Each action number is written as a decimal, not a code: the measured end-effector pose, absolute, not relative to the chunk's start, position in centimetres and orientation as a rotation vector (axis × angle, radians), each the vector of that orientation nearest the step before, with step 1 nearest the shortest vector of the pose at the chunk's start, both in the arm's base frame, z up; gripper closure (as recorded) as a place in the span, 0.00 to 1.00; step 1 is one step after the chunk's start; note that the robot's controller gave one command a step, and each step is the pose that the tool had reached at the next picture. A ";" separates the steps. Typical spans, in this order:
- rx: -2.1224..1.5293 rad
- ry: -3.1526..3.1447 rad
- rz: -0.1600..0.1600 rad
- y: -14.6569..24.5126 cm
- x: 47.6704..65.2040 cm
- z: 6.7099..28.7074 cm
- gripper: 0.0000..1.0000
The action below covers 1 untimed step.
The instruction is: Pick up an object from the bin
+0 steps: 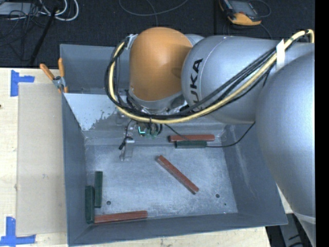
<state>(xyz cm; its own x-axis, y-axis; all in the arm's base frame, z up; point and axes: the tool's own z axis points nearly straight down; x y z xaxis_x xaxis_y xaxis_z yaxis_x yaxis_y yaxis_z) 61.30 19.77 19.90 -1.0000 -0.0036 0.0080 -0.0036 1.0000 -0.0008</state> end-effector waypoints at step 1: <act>0.066 -3.133 0.006 15.8 61.5 13.2 0.00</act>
Offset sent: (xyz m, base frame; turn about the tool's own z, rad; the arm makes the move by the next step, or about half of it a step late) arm 0.0033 -0.0363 -0.0614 -0.0409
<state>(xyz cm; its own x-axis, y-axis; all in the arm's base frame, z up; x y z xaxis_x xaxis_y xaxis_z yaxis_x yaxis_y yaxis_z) 61.51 15.85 13.24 -0.9991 -0.0418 0.0076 -0.0419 0.9991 -0.0038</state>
